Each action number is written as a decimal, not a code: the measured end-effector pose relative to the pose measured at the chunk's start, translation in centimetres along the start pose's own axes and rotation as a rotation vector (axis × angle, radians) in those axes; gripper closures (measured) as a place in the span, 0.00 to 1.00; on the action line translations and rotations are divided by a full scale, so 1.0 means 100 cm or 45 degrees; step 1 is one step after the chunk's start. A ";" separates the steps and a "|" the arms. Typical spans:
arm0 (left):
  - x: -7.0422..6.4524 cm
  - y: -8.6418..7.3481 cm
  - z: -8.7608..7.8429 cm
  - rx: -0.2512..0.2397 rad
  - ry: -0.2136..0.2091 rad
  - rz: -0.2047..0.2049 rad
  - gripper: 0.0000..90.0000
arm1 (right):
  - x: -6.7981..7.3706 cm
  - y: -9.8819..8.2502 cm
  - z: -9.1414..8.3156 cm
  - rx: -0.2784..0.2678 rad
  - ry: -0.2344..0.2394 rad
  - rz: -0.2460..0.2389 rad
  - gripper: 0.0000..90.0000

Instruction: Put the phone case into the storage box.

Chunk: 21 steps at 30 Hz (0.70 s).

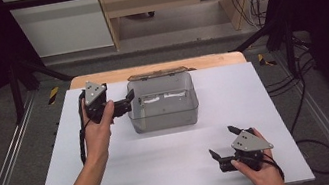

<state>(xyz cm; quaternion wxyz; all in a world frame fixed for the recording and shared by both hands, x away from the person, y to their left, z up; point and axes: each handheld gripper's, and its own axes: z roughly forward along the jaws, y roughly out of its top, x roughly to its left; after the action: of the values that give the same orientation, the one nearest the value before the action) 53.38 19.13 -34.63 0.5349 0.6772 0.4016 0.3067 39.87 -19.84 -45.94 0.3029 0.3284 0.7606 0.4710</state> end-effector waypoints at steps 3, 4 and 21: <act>0.004 -0.002 -0.004 -0.002 0.006 -0.005 0.03 | 0.001 0.000 0.000 0.004 0.001 -0.002 0.05; 0.005 -0.002 -0.005 -0.004 0.007 -0.009 0.03 | 0.001 0.000 0.000 0.004 0.002 -0.001 0.05; 0.029 -0.026 -0.034 -0.005 0.046 -0.035 0.03 | 0.000 -0.001 0.000 0.011 -0.005 -0.003 0.05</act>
<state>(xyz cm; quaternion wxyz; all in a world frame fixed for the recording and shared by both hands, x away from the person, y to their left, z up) 51.32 23.54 -36.40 0.5331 0.6649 0.4197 0.3123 39.84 -19.92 -46.05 0.3038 0.3297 0.7624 0.4668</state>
